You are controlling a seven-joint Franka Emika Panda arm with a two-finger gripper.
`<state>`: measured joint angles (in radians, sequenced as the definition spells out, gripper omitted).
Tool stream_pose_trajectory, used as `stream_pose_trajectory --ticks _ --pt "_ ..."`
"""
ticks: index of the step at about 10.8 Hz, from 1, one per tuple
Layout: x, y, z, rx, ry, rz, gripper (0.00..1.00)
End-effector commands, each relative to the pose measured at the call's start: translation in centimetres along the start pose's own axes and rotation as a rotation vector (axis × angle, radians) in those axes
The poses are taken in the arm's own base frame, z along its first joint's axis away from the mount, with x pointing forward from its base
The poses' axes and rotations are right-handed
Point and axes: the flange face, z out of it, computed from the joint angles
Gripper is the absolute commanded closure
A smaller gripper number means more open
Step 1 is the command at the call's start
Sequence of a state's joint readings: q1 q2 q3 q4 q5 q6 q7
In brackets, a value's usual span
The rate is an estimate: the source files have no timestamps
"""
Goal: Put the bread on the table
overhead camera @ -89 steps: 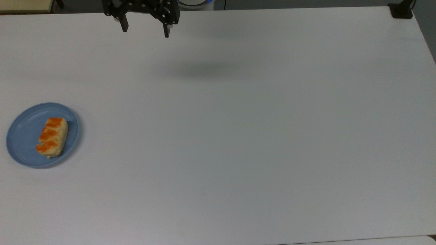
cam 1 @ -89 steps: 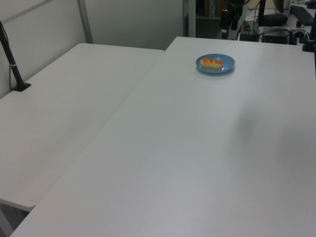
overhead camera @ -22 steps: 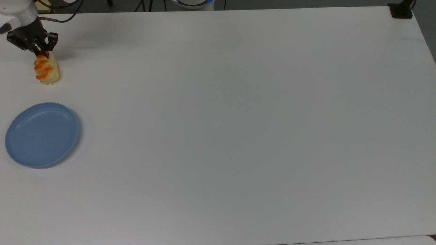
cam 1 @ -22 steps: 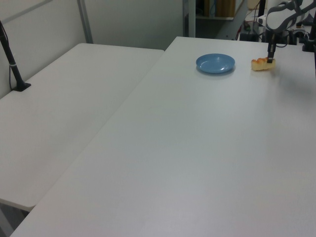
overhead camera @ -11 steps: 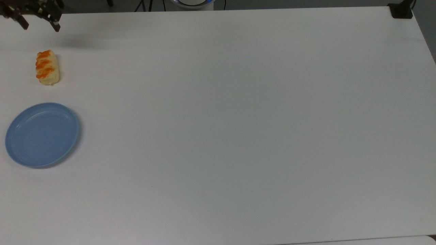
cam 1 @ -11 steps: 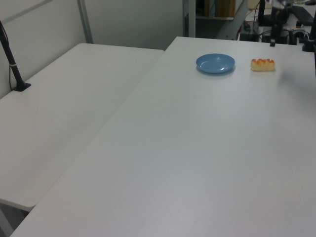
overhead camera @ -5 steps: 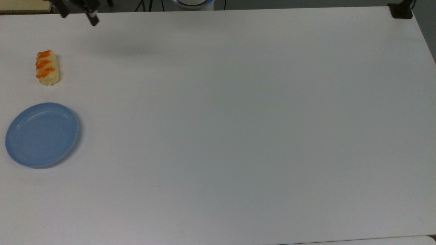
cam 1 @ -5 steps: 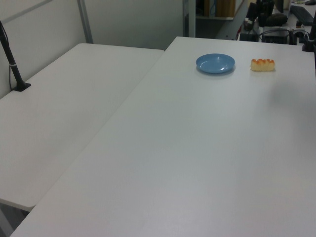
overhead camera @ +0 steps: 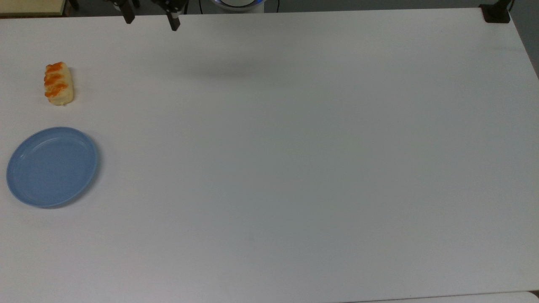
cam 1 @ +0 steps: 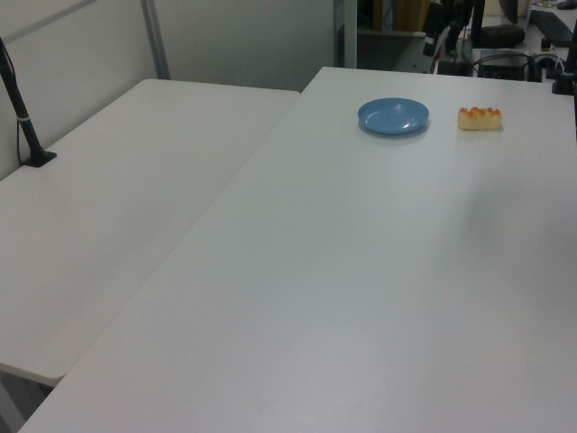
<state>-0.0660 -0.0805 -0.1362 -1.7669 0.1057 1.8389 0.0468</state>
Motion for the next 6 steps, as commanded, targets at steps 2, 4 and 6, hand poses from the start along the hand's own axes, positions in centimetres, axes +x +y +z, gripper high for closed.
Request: stream_pose_trajectory --ticks 2,4,6 --pt "0.2 -1.9 0.8 -0.068 -0.022 -0.187 0.00" --pt "-0.1 -4.4 0.3 -0.077 -0.017 -0.255 0.00" --pt "-0.9 -5.8 0.5 -0.088 -0.067 -0.339 0.00"
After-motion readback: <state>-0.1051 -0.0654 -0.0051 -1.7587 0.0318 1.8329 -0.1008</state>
